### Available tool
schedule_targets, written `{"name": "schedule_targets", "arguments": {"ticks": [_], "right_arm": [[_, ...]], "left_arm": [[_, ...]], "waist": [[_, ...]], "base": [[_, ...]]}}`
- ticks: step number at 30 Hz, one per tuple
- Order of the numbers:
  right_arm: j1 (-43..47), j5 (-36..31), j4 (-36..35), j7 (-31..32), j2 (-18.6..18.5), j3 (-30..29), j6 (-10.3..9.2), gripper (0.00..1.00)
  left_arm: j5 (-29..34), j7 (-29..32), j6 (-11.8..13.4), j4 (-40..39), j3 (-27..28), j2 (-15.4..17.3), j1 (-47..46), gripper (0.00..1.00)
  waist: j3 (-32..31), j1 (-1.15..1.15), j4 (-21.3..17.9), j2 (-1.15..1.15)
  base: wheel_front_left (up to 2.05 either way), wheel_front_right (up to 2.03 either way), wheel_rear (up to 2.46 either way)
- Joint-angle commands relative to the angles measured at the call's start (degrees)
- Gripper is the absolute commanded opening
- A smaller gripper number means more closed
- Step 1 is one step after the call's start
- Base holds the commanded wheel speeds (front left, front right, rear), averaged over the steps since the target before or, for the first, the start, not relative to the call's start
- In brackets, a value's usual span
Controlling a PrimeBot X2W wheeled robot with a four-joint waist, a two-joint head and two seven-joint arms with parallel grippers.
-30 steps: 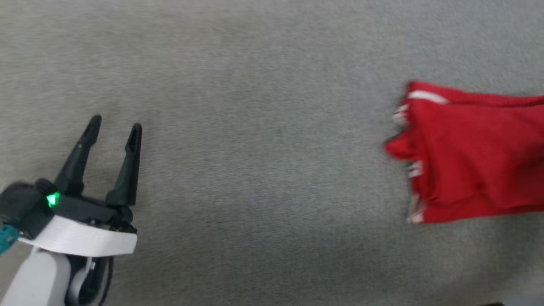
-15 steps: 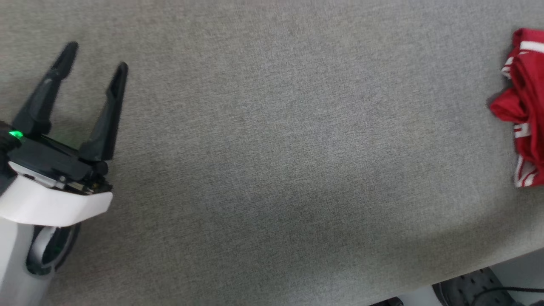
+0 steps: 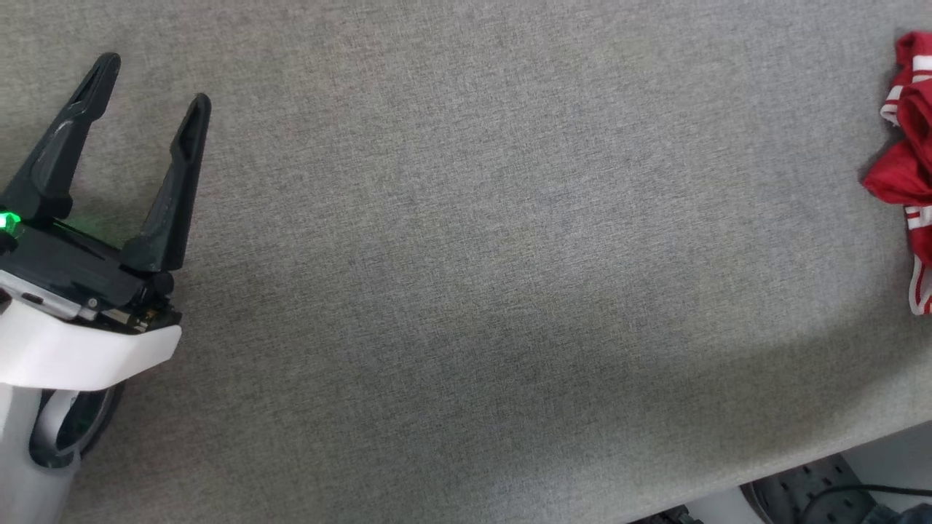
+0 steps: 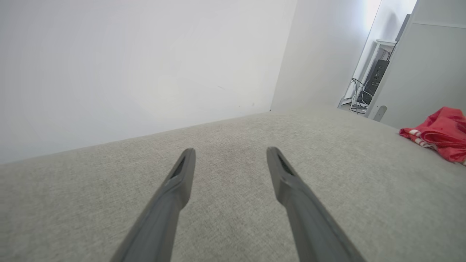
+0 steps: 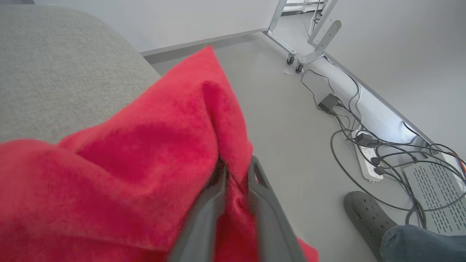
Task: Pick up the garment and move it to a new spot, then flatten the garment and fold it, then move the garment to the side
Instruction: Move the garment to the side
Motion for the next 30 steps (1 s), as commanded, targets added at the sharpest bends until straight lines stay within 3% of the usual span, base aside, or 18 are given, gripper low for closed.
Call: {"name": "schedule_targets", "arguments": {"ticks": [1, 7, 12, 22, 30], "right_arm": [[-0.73, -0.47, 0.66, -0.85, -0.16, -0.12, -0.02, 1.00], [0.98, -1.45, 4.04, -4.49, -2.22, 3.85, -0.02, 1.00], [3.91, 0.17, 3.63, -7.28, -2.43, 12.66, -0.02, 1.00], [11.99, 6.94, 0.64, -14.54, 0.10, 33.89, -0.03, 1.00], [18.44, 12.25, -1.91, -19.47, 2.05, 40.30, -0.02, 1.00]], "left_arm": [[-0.01, -0.13, 0.15, 0.63, -0.03, -0.16, 0.44, 1.00], [-0.17, -0.14, 0.15, 2.68, 0.12, -2.98, 1.91, 1.00], [-0.66, -0.13, 0.15, 5.73, 0.08, -6.54, 4.51, 1.00], [-0.26, -0.13, 0.15, 12.44, 3.05, -13.27, 12.11, 1.00], [-0.44, -0.13, 0.15, 16.96, 4.98, -17.04, 18.25, 1.00]], "waist": [[-0.61, 0.00, 0.15, 0.00], [-5.17, 0.00, 1.15, 0.00], [-10.71, 0.00, 3.27, 0.00], [-20.68, 0.00, 9.01, 0.00], [-27.62, 0.00, 13.83, 0.00]], "base": [[0.00, 0.00, 0.00], [0.00, 0.00, 0.00], [0.00, 0.00, 0.00], [0.00, 0.00, 0.00], [0.00, 0.00, 0.00]]}}
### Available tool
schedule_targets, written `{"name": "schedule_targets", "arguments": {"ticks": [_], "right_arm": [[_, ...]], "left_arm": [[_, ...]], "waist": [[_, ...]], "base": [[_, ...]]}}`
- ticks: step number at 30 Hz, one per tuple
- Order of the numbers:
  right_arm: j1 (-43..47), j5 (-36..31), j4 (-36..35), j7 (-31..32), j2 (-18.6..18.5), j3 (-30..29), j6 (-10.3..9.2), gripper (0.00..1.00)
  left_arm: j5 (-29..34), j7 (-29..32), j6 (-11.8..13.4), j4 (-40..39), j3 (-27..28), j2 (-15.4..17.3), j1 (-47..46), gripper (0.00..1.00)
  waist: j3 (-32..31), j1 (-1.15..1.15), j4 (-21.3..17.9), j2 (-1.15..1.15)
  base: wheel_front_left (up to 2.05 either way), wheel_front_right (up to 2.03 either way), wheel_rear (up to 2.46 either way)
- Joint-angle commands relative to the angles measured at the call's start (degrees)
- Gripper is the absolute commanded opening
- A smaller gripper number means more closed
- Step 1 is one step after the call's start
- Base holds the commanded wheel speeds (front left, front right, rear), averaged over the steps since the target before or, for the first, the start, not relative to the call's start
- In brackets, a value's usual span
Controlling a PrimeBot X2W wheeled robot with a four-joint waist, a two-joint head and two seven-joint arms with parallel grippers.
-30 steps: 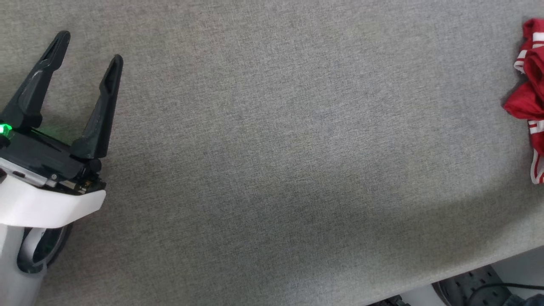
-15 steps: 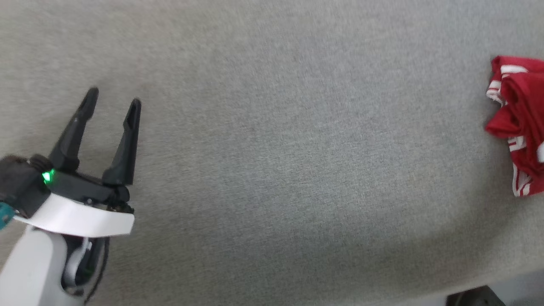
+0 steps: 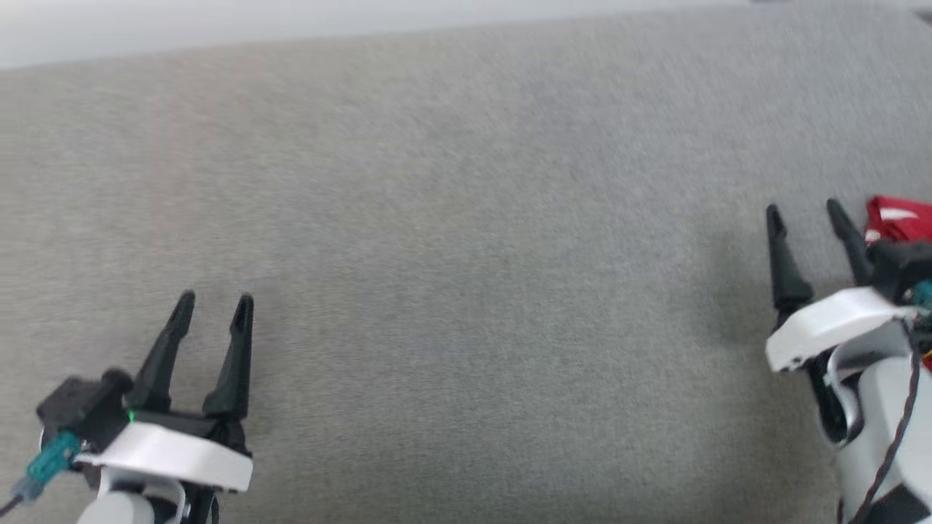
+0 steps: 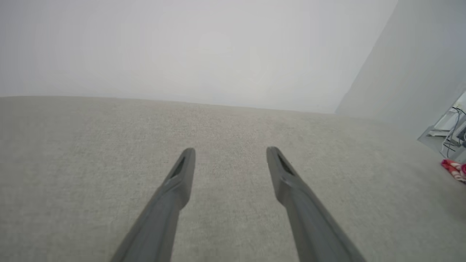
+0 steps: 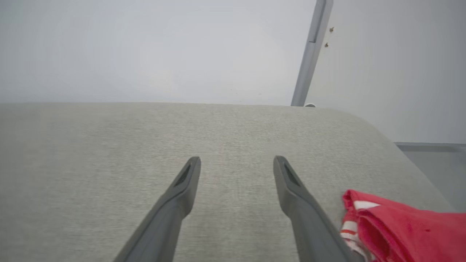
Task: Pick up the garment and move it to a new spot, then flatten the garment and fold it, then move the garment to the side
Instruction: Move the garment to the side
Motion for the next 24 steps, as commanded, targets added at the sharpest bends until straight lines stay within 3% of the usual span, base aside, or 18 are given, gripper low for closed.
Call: {"name": "schedule_targets", "arguments": {"ticks": [1, 13, 24], "right_arm": [[1.76, 0.77, -0.76, -0.75, 0.54, 0.43, -0.02, 1.00], [14.75, 2.65, -9.90, -2.35, 4.76, -0.62, -0.02, 1.00], [22.84, 2.11, -19.35, 0.76, 7.57, -1.97, -0.02, 1.00]], "left_arm": [[-0.25, -0.12, 0.15, 0.38, 0.52, -0.44, 1.13, 1.00], [0.23, -0.12, 0.15, 0.49, 2.13, -2.49, 6.37, 1.00], [1.26, -0.12, 0.15, -2.88, 4.85, -3.61, 11.78, 1.00]], "waist": [[-3.36, 0.00, 3.09, 0.00], [-9.25, 0.00, 7.33, 0.00], [-11.67, 0.00, 7.26, 0.00]], "base": [[0.00, 0.00, 0.00], [0.00, 0.00, 0.00], [0.00, 0.00, 0.00]]}}
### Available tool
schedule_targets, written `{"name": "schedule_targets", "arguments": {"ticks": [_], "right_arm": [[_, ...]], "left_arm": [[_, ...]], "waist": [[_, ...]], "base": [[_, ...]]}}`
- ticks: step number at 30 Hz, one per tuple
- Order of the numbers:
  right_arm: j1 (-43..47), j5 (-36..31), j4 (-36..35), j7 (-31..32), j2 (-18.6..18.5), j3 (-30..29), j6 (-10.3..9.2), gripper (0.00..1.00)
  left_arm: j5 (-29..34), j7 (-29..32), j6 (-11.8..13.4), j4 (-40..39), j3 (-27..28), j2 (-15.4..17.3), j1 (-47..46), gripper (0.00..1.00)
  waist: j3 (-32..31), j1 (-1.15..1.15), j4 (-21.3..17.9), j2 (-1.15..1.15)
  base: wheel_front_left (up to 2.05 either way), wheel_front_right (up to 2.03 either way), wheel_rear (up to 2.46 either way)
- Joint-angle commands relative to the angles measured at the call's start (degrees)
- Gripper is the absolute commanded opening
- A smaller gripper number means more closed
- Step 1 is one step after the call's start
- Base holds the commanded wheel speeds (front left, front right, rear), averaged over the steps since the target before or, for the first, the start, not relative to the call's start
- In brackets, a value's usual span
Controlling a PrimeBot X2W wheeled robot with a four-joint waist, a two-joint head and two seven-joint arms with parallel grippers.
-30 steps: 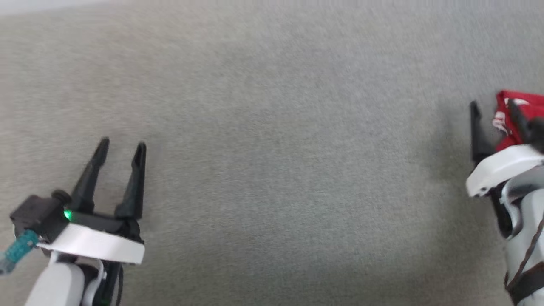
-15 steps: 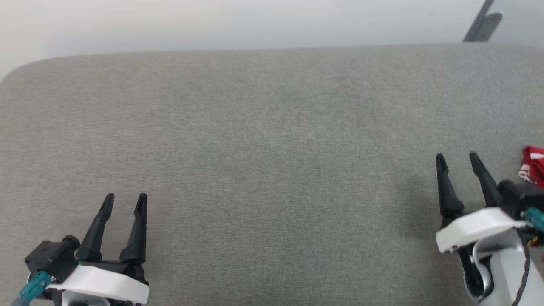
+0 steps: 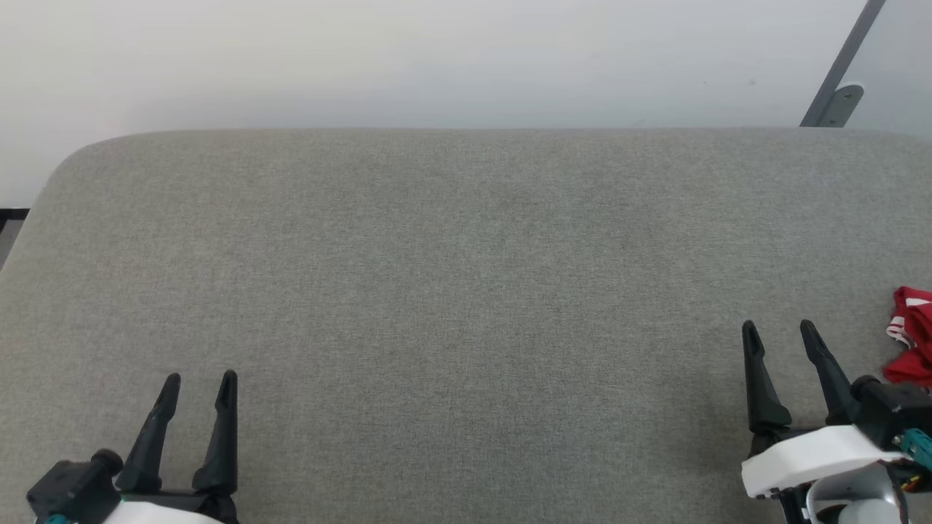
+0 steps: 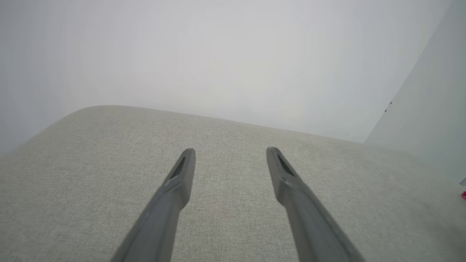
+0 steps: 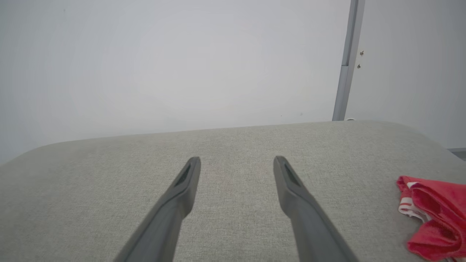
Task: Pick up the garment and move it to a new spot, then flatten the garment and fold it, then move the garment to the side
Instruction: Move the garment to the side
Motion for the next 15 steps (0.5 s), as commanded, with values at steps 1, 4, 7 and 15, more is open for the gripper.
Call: {"name": "schedule_targets", "arguments": {"ticks": [1, 4, 7, 15], "right_arm": [[0.92, -0.32, -1.05, 0.30, 0.37, -0.37, -0.02, 1.00], [1.98, -0.44, -2.73, 1.03, 0.70, -0.88, -0.02, 1.00], [2.46, -0.51, -3.97, 1.78, 0.97, -1.24, -0.02, 1.00], [2.81, -0.29, -5.04, 2.76, 1.51, -1.50, -0.02, 1.00]], "left_arm": [[0.43, -0.11, 0.15, -0.55, 0.46, -0.37, 0.92, 1.00], [0.78, -0.11, 0.15, -1.14, 0.94, -0.79, 1.74, 1.00], [0.97, -0.11, 0.15, -1.37, 1.17, -1.09, 1.98, 1.00], [1.37, -0.11, 0.15, -1.39, 1.49, -1.68, 2.17, 1.00]], "waist": [[-0.13, 0.00, -0.10, 0.00], [-0.27, 0.00, -0.18, 0.00], [-0.22, 0.00, -0.23, 0.00], [-0.25, 0.00, -0.42, 0.00]], "base": [[0.00, 0.00, 0.00], [0.00, 0.00, 0.00], [0.00, 0.00, 0.00], [0.00, 0.00, 0.00]]}}
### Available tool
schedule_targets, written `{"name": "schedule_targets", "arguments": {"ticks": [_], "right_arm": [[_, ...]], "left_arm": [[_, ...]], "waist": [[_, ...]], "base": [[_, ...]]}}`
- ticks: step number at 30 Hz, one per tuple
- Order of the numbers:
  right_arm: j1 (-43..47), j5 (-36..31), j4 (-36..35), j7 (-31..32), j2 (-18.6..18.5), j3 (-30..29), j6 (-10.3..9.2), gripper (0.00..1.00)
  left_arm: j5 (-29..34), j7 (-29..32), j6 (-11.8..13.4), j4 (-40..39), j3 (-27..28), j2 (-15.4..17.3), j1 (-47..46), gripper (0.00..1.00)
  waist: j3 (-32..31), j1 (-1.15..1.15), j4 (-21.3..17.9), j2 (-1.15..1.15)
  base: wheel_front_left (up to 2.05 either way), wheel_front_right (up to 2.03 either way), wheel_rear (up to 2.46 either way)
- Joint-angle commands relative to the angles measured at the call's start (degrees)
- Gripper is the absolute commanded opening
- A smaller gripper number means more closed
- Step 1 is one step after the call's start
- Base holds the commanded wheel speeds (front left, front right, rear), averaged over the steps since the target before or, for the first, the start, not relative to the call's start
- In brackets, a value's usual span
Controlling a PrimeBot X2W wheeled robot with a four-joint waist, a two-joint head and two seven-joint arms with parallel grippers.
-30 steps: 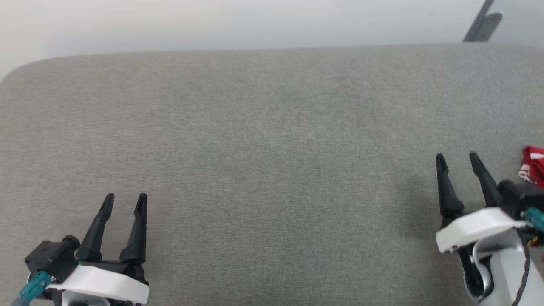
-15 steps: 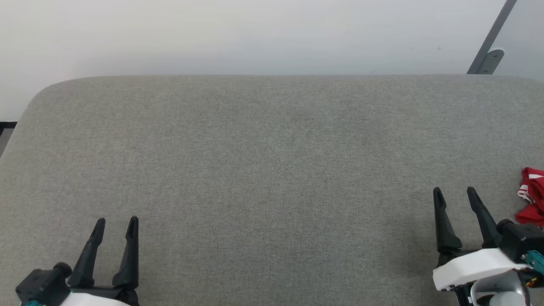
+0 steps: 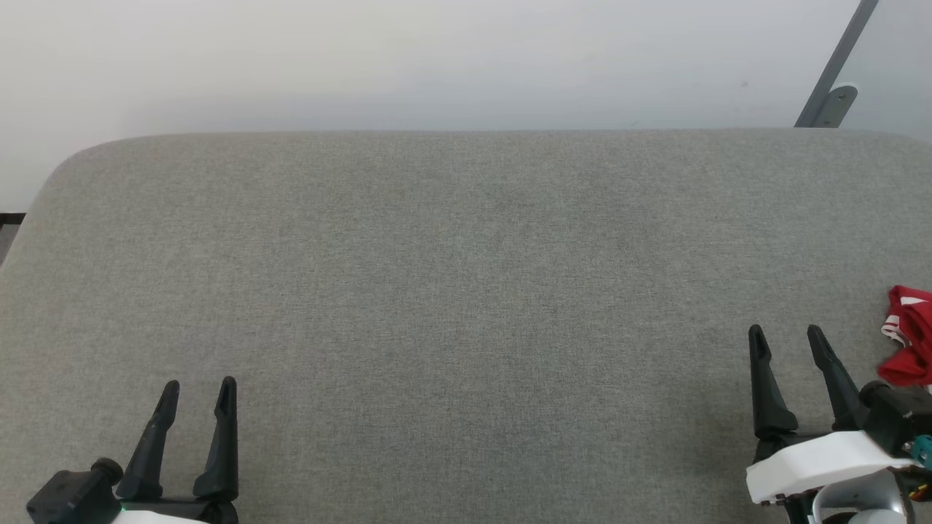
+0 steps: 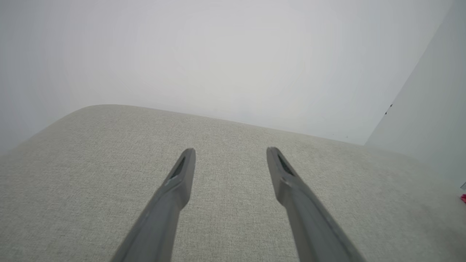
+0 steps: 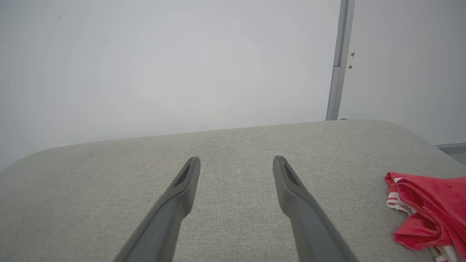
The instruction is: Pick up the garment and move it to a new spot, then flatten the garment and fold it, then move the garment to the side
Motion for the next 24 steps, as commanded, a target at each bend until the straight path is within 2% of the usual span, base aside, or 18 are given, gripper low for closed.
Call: {"name": "schedule_targets", "arguments": {"ticks": [1, 10, 11, 15, 24], "right_arm": [[0.30, 0.06, -0.29, 0.18, 0.20, 0.00, -0.02, 1.00], [0.40, 0.50, -0.80, 0.71, 0.48, 0.34, -0.02, 1.00], [0.00, 0.36, -0.67, 0.65, 0.28, 0.27, 0.00, 0.00], [0.49, 1.31, 1.31, 1.00, 0.37, 0.16, 0.00, 0.00], [-0.42, 10.98, 2.22, 2.79, 0.43, -0.02, 0.00, 0.00]], "left_arm": [[0.29, -0.11, 0.15, 0.00, 0.24, -0.10, 0.62, 1.00], [0.16, -0.11, 0.15, -0.12, 0.45, -0.47, 0.18, 1.00], [-0.11, 0.01, 0.00, -0.03, 0.22, -0.38, -0.01, 0.00], [-1.03, 0.39, 0.00, 1.77, -0.22, -1.55, -0.07, 0.00], [-9.37, 2.63, 0.07, 3.02, 0.37, -2.37, -1.75, 0.00]], "waist": [[0.00, 0.00, -0.02, 0.00], [0.30, 0.00, -0.20, 0.00], [0.30, 0.00, -0.21, 0.00], [0.27, 0.00, -0.25, 0.00], [0.01, 0.00, -0.42, 0.00]], "base": [[0.00, 0.00, 0.00], [0.00, 0.00, 0.00], [0.00, 0.00, 0.00], [0.00, 0.00, 0.00], [0.00, 0.00, 0.00]]}}
